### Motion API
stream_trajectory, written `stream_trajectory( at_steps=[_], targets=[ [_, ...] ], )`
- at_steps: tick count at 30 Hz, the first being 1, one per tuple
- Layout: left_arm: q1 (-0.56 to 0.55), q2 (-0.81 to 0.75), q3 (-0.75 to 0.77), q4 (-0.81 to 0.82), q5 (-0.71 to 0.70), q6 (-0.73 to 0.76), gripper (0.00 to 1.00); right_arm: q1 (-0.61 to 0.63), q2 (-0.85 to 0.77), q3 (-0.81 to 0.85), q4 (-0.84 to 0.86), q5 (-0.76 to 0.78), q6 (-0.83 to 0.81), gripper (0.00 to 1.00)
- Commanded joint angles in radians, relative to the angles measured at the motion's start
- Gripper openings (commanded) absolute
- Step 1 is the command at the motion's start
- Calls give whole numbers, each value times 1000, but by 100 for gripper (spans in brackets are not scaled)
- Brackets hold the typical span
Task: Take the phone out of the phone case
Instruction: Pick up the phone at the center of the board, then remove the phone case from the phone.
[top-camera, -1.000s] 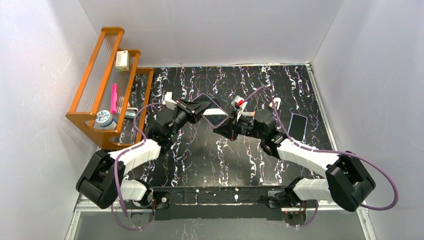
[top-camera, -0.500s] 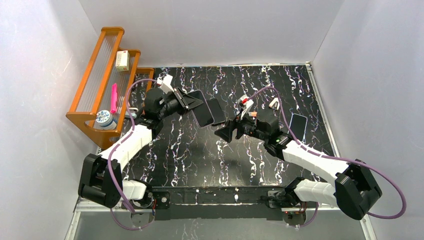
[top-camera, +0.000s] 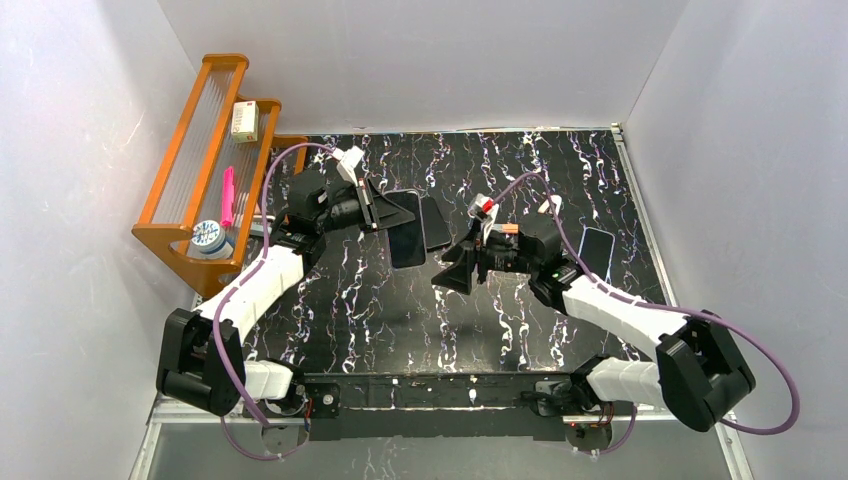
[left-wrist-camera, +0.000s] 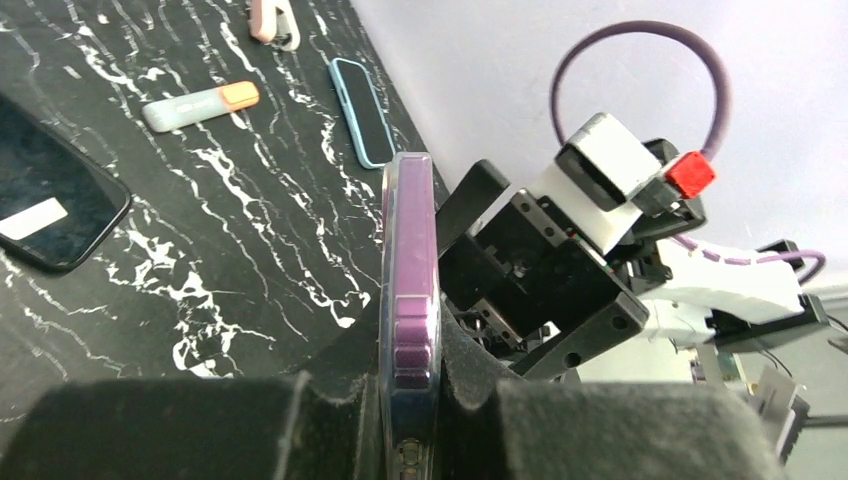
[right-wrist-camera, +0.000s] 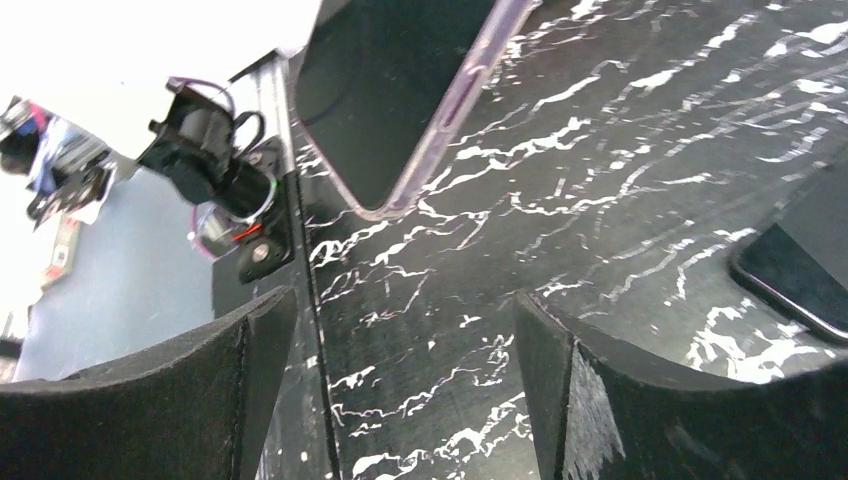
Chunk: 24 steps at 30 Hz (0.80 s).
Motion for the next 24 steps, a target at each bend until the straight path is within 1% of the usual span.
stream_trajectory(
  at_steps=[1,7,16,24],
  targets=[
    [5,-21,7,129,115,-43,0,2,37,44,134,-200,-26,84],
    [-2,-25,11,163,146,-54,0,2,82,89,157,-268,-38,72],
    [-29,-34,5,180,160,-61,0,3,143,141,221,-323,-5,63],
    [-39,-31,9,185,172,-67,0,5,157,160,234,-359,-16,49]
  ],
)
